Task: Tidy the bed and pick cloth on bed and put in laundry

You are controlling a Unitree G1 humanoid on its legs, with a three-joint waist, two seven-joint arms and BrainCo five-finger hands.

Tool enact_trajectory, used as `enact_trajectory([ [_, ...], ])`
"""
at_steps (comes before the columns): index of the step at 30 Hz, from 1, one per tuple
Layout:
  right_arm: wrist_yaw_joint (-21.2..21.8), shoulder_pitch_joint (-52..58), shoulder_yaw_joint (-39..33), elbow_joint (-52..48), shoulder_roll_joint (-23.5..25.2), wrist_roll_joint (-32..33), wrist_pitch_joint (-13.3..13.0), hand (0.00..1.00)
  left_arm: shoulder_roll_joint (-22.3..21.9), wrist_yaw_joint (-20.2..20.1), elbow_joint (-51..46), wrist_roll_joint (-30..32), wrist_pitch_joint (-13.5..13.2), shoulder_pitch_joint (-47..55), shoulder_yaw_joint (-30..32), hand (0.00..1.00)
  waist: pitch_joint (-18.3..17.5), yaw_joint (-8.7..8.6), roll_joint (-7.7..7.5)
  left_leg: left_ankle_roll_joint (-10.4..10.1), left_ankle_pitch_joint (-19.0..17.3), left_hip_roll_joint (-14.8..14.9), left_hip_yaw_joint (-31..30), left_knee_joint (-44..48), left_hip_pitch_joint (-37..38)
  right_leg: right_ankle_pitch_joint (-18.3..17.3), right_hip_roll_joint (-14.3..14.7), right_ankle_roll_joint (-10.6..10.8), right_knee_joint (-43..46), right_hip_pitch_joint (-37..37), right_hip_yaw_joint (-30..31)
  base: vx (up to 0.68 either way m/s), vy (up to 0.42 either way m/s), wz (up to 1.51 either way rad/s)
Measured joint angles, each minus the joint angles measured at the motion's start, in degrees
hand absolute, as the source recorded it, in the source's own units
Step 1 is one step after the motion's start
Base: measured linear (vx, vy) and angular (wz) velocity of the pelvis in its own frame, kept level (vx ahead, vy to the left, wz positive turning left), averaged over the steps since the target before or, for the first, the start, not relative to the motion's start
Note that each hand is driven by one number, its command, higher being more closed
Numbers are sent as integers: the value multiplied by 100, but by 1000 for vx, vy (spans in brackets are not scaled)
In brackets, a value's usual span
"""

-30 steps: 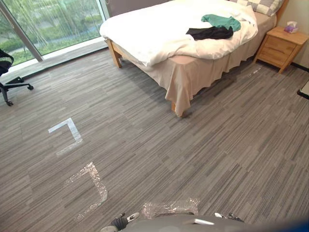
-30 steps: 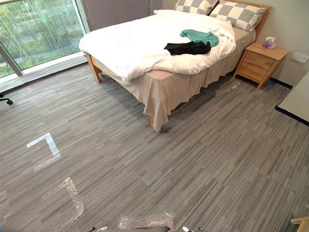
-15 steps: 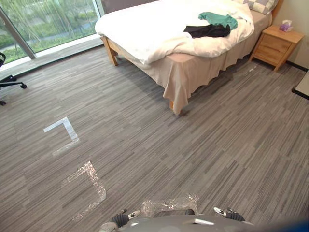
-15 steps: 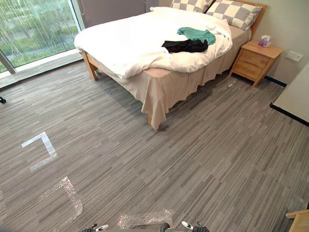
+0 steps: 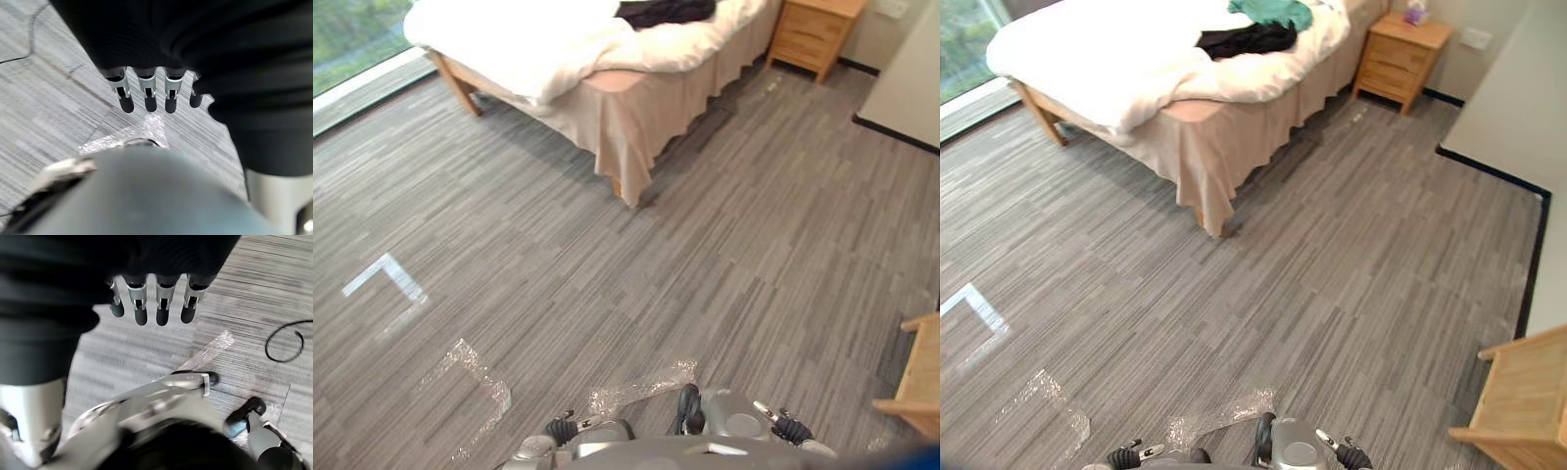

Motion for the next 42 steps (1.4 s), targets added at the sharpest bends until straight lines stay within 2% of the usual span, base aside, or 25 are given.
enact_trajectory([
  [3, 56, 181, -2, 9, 111, -32, 0, 0, 103, -29, 2, 113, -22, 33, 59, 0, -76, -6, -215, -397, -352, 268, 199, 367, 170, 250, -467, -40, -264, -202, -12, 242, -210, -31],
  [4, 78, 246, -3, 24, 124, -61, 23, 0, 71, -31, 19, 195, -27, 58, 179, 0, -132, -9, -168, -461, -449, 490, 261, 461, 254, 58, -366, -365, -19, -206, -121, 420, -363, -19],
  [5, 94, 240, -21, 15, 114, -98, 33, 0, 60, -41, 49, 266, -28, 101, 210, 0, -204, -44, -172, -474, -425, 564, 253, 552, 233, -114, -281, -384, 47, -221, -140, 479, -356, -21],
  [6, 132, 180, -79, 35, 113, -237, 61, 0, 40, -47, 57, 306, -45, 64, 221, 0, -234, -85, -157, -482, -288, 692, 227, 871, 152, -238, -213, -564, 164, -273, -176, 416, -293, -23],
  [8, 178, 107, -115, 121, 27, -450, 59, 0, -46, -13, 44, 294, -63, 61, 264, 0, -314, -110, -38, -303, -93, 967, 179, 1687, -174, -327, -42, -761, 28, -167, -192, 418, -292, -33],
  [10, 282, 3, -87, 283, -160, -629, 38, 0, -213, 128, 13, 119, -265, 54, 463, 0, -293, -112, 169, -32, 74, 1411, -192, 3336, -740, -288, 384, -856, -674, 410, -55, 422, -236, -38],
  [11, 345, -92, 11, 385, -245, -690, 23, 0, -255, 120, -89, -127, -391, 39, 552, 0, -295, -87, 250, -39, -238, 1358, -687, 4686, -1208, -249, 586, -877, -1188, 919, 108, 356, -164, -50],
  [12, 372, -144, 77, 423, -264, -709, 15, 0, -250, 98, -162, -194, -400, 34, 564, 0, -296, -54, 244, -40, -355, 1254, -848, 5061, -1391, -244, 622, -887, -1338, 1086, 201, 351, -121, -81],
  [14, 500, -323, 203, 531, -330, -775, -40, 0, -367, 23, -429, -253, -431, 5, 727, 0, -285, 212, 227, 107, -672, 765, -966, 5609, -1956, -128, 713, -887, -1799, 1583, 707, 342, -60, -106],
  [16, 551, -444, 189, 560, -380, -793, -72, 0, -369, -76, -526, -260, -490, -12, 747, 0, -284, 357, 223, 174, -772, 448, -1013, 5319, -2449, -84, 711, -872, -2019, 1824, 966, 362, 37, -111],
  [18, 647, -543, 147, 550, -372, -817, -118, 0, -404, -174, -537, -324, -530, -55, 926, 0, -251, 480, 172, 214, -792, 34, -1018, 4209, -2844, -86, 594, -839, -2129, 2063, 1356, 409, 121, -129],
  [19, 719, -560, 112, 528, -307, -893, -157, 0, -383, -233, -514, -394, -534, -90, 931, 0, -198, 487, 83, 223, -572, -236, -1019, 3285, -2911, -157, 443, -712, -2212, 2241, 1457, 418, 165, -103],
  [21, 799, -422, 84, 366, -290, -897, -184, 0, -440, -232, -442, -499, -587, -96, 898, 0, -231, 470, 155, 221, 583, -430, -1030, 1746, -2902, -335, 398, -402, -2343, 2503, 1559, 427, 186, -73],
  [22, 828, -305, 22, 352, -338, -911, -242, 0, -530, -235, -363, -591, -639, -133, 907, 0, -257, 451, 236, 921, 1307, -438, -1003, 1372, -2877, -478, 444, -196, -2434, 2732, 1584, 518, 262, 1],
  [23, 857, -222, 27, 350, -199, -948, -313, 0, -536, -231, -287, -604, -650, -266, 893, 0, -316, 390, 9, 894, 1325, -684, -962, 1136, -2742, -428, 226, -74, -2446, 2777, 1448, 509, 258, 16],
  [25, 832, -180, -57, 367, 10, -1088, -506, 0, -449, -245, -267, -592, -706, -326, 885, 0, -359, 409, -245, 958, 1286, -917, -893, 890, -2671, -312, 31, 60, -2467, 2758, 1301, 379, 168, 15],
  [29, 626, -109, -133, 381, 119, -1386, -722, 0, -458, -219, -234, -608, -764, -327, 889, 0, -373, 503, -283, 1099, 955, -1124, -862, 811, -2332, -12, -164, 241, -2102, 2851, 1345, 284, 160, 7],
  [30, 487, -108, -193, 383, 115, -1479, -726, 0, -474, -202, -230, -652, -760, -282, 892, 0, -421, 500, -255, 1103, 824, -1143, -860, 733, -2159, -11, -232, 245, -1356, 2597, 1348, 223, 157, -6],
  [32, 311, -106, -380, 378, 137, -1667, -779, 0, -477, -124, -199, -723, -762, -220, 879, 0, -439, 476, -252, 1048, 586, -1206, -887, 557, -1800, 264, -448, 529, 491, 1854, 1402, 220, 161, -5],
  [33, 210, -94, -475, 385, 151, -1736, -806, 0, -431, -114, -131, -776, -770, -221, 865, 0, -417, 469, -256, 1035, 551, -1316, -979, 361, -1465, 705, -658, 560, 1873, 1247, 1458, 265, 144, 24],
  [34, 162, 21, -571, 362, 237, -1805, -869, 0, -426, -101, 9, -842, -758, -212, 781, 0, -420, 342, -264, 1003, 488, -1390, -1123, 221, -1148, 576, -804, 456, 2903, 789, 1457, 356, 137, 39],
  [36, 151, 187, -577, 200, 265, -1840, -975, 0, -369, -109, 5, -932, -756, -145, 647, 0, -410, 260, -256, 961, 384, -1413, -1350, 127, -717, 172, -915, 418, 3383, 406, 1216, 301, 61, 58],
  [38, 160, 252, -593, 210, 309, -1837, -1078, 0, -376, -108, 0, -985, -742, -166, 650, 0, -412, 213, -256, 950, 296, -1393, -1678, 86, -483, -144, -888, 383, 2871, 75, 994, 276, -17, 84],
  [39, 163, 247, -598, 207, 313, -1835, -1120, 0, -399, -109, 0, -1071, -713, -190, 655, 0, -413, 138, -245, 932, 247, -1334, -1945, 90, -466, -256, -783, 368, 2118, -102, 922, 330, -92, 110],
  [42, 168, 262, -596, 218, 317, -1778, -1122, 0, -473, -121, -2, -1152, -628, -239, 671, 0, -401, 65, -197, 895, 137, -1088, -2643, 132, -365, 5, -349, 364, -183, -212, 1058, 414, -174, 134],
])
